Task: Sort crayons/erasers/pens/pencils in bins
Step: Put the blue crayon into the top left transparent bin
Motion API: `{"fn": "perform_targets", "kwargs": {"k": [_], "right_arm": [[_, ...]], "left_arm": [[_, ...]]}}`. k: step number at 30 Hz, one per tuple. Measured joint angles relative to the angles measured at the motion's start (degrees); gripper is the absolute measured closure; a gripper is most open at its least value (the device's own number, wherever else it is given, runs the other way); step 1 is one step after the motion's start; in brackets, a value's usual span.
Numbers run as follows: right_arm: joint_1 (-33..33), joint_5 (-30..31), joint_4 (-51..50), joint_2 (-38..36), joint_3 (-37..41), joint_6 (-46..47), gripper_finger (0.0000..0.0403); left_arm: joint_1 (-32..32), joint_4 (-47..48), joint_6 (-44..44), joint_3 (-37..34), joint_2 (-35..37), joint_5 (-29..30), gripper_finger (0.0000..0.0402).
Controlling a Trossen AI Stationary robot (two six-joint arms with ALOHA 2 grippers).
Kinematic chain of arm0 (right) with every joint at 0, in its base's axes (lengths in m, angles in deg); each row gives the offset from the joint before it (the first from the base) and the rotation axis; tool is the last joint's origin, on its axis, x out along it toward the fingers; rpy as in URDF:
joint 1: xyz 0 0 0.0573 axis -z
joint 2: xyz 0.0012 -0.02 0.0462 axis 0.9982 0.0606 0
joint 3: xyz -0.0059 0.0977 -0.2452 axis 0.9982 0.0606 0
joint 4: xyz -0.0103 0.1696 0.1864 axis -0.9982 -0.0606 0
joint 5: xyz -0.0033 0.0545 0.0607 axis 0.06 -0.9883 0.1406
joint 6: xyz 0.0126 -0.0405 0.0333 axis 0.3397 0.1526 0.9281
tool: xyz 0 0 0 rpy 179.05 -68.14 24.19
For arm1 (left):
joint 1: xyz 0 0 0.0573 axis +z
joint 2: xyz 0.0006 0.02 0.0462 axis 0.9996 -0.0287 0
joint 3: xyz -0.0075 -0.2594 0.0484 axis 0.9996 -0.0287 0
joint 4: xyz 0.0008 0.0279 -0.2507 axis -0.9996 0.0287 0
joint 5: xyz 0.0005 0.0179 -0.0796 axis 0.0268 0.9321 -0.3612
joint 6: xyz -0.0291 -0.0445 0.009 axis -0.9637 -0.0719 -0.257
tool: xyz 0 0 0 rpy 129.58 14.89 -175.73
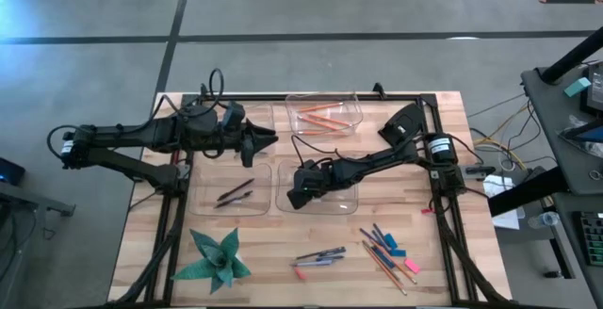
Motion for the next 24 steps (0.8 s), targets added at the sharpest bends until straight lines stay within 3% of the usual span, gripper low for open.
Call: {"fn": "perform_targets", "kwargs": {"k": [6,13,19,24], "right_arm": [[0.0,-0.53,-0.23,-3.09,0.0,-2.14,0.023],[-0.9,-0.49,-3.36,-11.75,-0.02,-8.64,0.0229],[-4.76,0.03,-19.81,-20.52,-0.02,-10.94,0.0229],[-10.45,0.58,-35.81,-25.56,0.29,-3.68,0.0229]], "left_arm": [[-0.16,-0.02,0.0,0.0,0.0,-1.46,0.0294],[-0.21,0.03,-0.02,0.0,0.0,-2.03,0.0294],[-0.23,0.26,-0.02,0.0,0.0,-2.91,0.0294],[-0.23,0.33,-0.01,0.0,0.0,-2.91,0.0294]]}}
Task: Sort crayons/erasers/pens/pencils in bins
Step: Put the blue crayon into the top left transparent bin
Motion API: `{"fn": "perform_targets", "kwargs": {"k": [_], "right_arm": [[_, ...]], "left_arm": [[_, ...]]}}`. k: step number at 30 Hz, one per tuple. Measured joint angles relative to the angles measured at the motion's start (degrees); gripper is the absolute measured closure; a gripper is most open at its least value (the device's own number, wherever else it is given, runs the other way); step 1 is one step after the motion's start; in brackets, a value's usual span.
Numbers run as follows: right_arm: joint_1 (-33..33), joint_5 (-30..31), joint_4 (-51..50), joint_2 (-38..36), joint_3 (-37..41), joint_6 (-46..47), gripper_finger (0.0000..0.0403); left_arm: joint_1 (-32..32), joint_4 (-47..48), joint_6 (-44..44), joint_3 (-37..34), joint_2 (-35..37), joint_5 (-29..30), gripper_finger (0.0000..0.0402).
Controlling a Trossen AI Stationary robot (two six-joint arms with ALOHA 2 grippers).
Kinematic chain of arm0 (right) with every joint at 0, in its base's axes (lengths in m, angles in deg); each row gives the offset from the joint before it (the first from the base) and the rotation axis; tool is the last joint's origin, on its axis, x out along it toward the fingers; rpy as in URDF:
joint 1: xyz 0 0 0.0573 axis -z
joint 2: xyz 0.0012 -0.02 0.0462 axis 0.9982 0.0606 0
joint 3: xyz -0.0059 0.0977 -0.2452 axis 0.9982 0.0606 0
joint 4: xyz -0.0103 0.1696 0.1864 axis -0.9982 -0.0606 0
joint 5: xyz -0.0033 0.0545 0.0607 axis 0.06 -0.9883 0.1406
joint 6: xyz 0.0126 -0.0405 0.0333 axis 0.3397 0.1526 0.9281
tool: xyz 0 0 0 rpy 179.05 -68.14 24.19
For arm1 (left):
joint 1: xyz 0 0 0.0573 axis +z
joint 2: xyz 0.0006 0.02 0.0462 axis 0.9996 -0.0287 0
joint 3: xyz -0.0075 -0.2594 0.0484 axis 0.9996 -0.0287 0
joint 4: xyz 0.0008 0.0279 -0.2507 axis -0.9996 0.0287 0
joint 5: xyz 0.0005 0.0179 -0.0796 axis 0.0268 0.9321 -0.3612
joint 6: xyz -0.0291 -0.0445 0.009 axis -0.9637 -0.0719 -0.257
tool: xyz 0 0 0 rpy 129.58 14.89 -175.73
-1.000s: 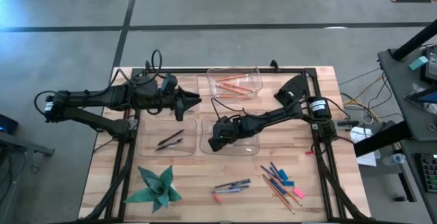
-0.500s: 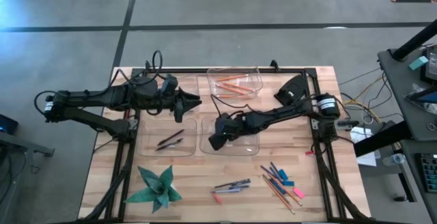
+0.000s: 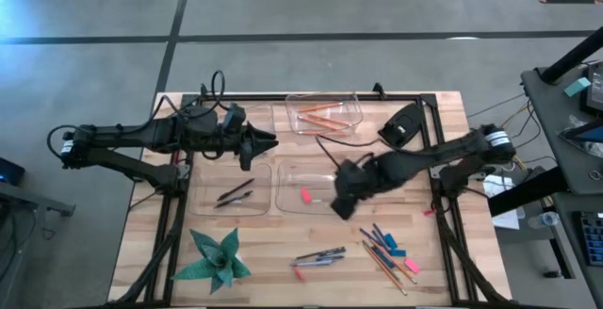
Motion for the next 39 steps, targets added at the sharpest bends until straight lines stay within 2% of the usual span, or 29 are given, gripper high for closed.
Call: {"fn": "perform_targets", "kwargs": {"k": [5,15,18,25,34,39], "right_arm": [[-8.04,3.25,-6.01,-1.51,2.54,7.89,0.0229],[-18.67,3.18,-4.75,-0.8,11.33,21.28,0.0229],[-19.56,2.1,-1.24,-0.8,15.53,23.07,0.0229],[-19.36,0.1,14.52,-0.8,26.32,27.55,0.0229],[-19.27,0.48,18.96,-0.75,32.14,33.22,0.0231],[-19.27,0.49,22.21,-0.71,33.24,33.26,0.0241]], "left_arm": [[0.0,0.0,-0.05,0.0,0.0,0.0,0.0295],[-0.42,-0.02,-0.45,-0.07,0.0,0.0,0.0294],[-0.89,-0.04,-0.54,-0.07,0.0,-0.02,0.0294],[-1.44,-0.09,-1.87,-0.09,0.0,-0.04,0.0295],[-1.53,-0.24,-1.94,-0.13,-0.26,0.02,0.0294],[-1.53,-0.26,-1.96,-0.72,-0.26,0.09,0.0294]]}}
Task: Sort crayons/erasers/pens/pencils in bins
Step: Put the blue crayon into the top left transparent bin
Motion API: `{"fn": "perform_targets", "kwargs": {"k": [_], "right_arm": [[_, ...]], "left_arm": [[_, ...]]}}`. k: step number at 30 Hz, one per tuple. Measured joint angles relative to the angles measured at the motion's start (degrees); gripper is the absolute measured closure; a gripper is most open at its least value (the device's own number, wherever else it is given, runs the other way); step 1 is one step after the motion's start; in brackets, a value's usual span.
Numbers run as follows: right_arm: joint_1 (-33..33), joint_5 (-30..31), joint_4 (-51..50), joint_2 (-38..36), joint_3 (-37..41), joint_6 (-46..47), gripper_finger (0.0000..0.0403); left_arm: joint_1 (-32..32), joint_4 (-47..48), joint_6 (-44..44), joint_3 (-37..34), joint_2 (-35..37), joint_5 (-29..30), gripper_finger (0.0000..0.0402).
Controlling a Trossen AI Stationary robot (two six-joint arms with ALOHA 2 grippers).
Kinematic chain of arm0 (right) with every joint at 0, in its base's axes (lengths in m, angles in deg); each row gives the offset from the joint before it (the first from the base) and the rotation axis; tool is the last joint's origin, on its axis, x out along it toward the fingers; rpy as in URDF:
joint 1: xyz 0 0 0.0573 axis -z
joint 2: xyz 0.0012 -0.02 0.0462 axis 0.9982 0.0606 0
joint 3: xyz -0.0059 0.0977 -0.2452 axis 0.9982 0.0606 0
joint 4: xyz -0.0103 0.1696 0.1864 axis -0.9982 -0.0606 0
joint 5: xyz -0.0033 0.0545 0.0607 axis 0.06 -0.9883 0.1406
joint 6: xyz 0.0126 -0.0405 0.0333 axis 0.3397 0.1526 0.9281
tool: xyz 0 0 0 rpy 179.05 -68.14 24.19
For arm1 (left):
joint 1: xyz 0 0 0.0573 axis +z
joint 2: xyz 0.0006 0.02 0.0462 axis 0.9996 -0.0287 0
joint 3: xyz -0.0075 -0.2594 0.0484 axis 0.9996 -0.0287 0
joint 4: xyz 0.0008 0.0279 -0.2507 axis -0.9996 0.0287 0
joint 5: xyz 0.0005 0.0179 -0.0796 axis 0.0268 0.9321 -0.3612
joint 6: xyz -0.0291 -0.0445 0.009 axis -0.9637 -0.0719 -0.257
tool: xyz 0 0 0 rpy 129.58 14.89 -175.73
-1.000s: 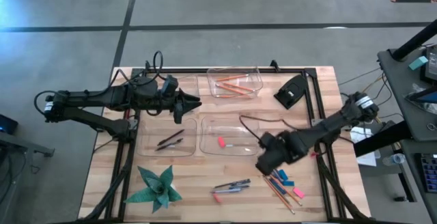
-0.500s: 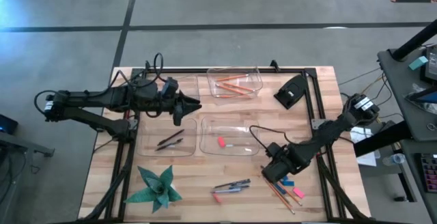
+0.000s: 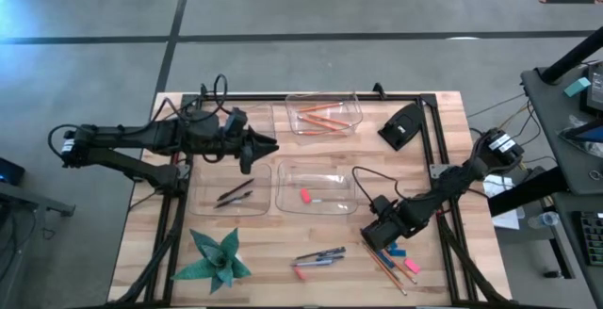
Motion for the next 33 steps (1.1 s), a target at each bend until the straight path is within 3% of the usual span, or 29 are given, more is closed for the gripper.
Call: {"fn": "perform_targets", "kwargs": {"k": [13,26,33], "right_arm": [[0.02,0.24,0.2,0.76,-0.07,-0.02,0.0275],[0.0,0.22,-0.02,0.7,1.33,-1.7,0.0382],[0.02,-0.12,-0.08,-1.42,0.23,-4.19,0.0388]], "left_arm": [[0.0,-0.3,-0.02,-0.26,0.0,0.2,0.0295],[0.0,-0.43,0.0,-0.32,-1.31,0.17,0.0294],[0.0,-0.27,-0.01,-0.37,-1.57,0.17,0.0294]]}}
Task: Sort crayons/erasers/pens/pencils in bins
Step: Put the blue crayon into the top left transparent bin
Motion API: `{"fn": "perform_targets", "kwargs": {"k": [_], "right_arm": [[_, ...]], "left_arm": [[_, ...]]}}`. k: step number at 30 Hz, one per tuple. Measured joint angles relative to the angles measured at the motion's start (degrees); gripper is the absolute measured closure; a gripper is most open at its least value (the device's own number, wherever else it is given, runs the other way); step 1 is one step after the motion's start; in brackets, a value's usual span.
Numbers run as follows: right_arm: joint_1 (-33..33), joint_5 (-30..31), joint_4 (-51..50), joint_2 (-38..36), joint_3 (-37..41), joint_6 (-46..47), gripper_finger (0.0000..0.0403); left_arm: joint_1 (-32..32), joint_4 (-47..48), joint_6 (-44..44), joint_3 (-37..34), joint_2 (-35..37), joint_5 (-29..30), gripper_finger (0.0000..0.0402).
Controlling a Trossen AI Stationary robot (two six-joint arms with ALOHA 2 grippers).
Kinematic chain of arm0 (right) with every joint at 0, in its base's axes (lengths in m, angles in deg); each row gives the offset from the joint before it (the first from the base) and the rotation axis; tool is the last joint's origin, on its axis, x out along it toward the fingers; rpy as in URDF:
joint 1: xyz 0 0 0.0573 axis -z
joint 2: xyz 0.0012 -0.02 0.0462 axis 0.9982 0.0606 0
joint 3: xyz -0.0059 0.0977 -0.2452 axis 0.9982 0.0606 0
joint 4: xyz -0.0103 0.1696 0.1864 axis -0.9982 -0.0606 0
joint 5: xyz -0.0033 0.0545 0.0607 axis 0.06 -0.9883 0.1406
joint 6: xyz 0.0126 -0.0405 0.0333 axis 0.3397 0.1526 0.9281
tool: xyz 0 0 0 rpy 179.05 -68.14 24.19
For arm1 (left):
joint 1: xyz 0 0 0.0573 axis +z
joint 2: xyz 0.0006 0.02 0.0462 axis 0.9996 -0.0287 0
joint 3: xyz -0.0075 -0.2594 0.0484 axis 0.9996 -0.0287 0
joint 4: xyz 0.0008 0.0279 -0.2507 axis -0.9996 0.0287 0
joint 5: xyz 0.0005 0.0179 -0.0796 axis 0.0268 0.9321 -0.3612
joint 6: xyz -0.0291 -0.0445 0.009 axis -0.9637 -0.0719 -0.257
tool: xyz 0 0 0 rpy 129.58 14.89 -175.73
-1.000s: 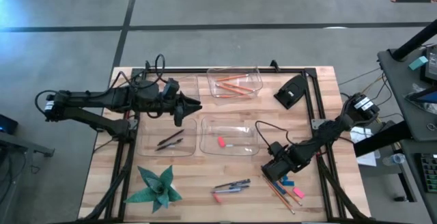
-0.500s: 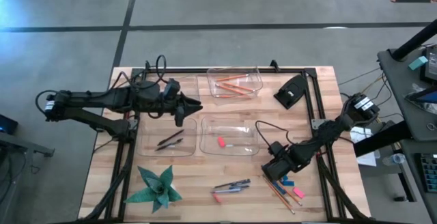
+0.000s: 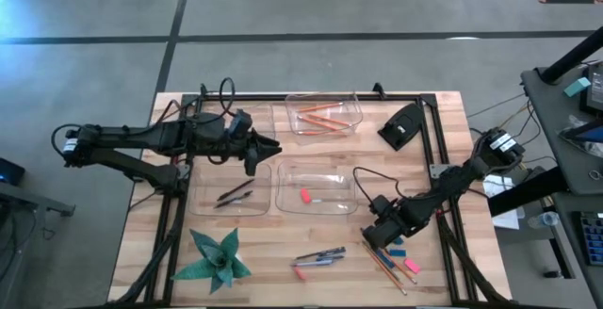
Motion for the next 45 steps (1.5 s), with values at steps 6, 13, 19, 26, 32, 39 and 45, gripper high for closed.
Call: {"fn": "perform_targets", "kwargs": {"k": [6,13,19,26,32,39,45], "right_arm": [[-0.02,1.47,-3.37,-6.91,-1.72,-1.7,0.0388],[1.72,15.72,-6.54,-17.66,-5.44,-7.25,0.0389],[7.65,29.75,-4.63,-23.15,-11.21,-19.43,0.039],[18.23,33.56,7.39,-22.17,-20.88,-45.66,0.039],[23.94,28.46,15.91,-18.14,-31.31,-63.35,0.039],[25.42,23.37,16.63,-10.2,-43.3,-75.39,0.039],[25.62,22.4,15.85,-5.19,-50.21,-80.96,0.039]], "left_arm": [[0.0,-0.04,0.1,0.0,0.16,0.0,0.0294],[0.0,-0.33,4.54,0.0,-0.87,-0.02,0.0294],[0.0,-3.21,11.98,0.0,-2.79,-0.13,0.0294],[0.0,-17.53,24.83,-0.02,-6.29,-11.71,0.0295],[0.15,-24.66,31.85,-0.02,-8.87,-17.45,0.0294],[1.46,-29.37,31.79,0.07,-9.1,-15.72,0.0294],[1.55,-30.72,31.79,0.2,-8.11,-14.43,0.0287]]}}
